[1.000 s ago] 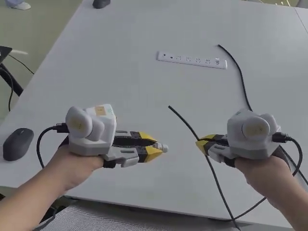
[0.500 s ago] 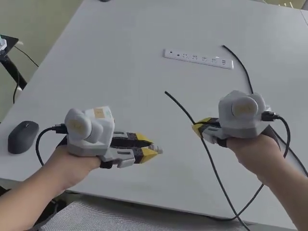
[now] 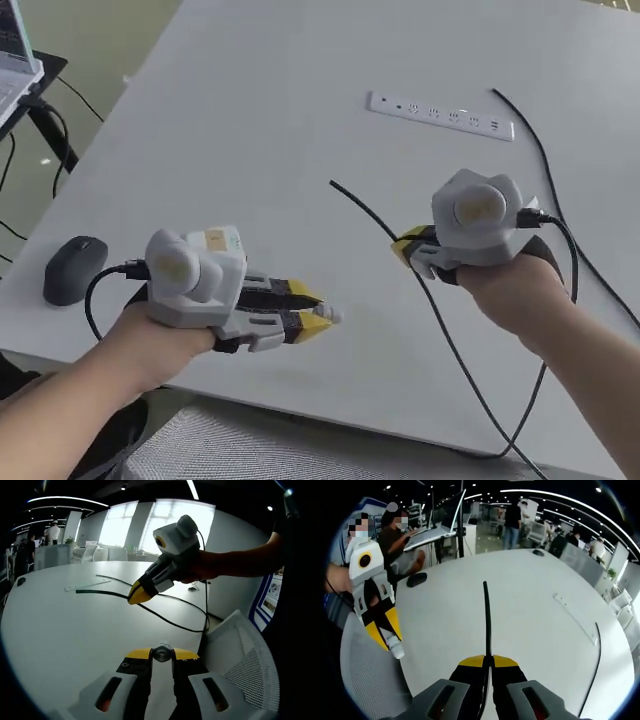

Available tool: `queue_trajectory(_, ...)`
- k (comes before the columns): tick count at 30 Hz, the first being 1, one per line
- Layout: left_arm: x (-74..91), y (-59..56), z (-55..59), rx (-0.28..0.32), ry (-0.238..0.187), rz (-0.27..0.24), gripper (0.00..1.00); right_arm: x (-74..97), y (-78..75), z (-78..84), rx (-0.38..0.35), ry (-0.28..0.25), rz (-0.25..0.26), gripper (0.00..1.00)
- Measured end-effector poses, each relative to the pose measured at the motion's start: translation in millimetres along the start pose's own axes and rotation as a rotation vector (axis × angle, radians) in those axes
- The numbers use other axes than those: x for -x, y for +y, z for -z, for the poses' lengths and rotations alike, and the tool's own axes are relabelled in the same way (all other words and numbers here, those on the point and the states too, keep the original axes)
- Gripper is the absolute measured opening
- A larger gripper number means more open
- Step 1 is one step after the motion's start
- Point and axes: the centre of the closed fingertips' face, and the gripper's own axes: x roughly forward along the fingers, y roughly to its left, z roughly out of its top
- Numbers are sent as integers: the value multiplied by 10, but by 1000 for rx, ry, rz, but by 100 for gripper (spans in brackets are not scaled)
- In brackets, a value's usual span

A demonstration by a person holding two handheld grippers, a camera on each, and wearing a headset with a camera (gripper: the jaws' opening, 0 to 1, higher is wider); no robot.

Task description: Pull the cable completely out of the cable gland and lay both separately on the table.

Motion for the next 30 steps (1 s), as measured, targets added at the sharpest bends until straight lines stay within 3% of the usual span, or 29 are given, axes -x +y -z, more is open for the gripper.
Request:
queue_trajectory(6,88,112,114,18,-12,5,15,-227,85,-217,45,-9,-3,0)
queue_trajectory(13,157,282,266,23,-19,-3,15,-622,352,-391,157,20,-47,0)
queue_trajectory(22,214,573,720,77,49,-28,15,-1087,658,-233,229,68,-115,0)
queue_trajectory(26,238,687,869,99,67,-52,15,-1218,728,-149,252,97,-128,0)
queue_trajectory(30,256,719,946,106,81,-64,15,-1272,798,-120,260,103,-145,0)
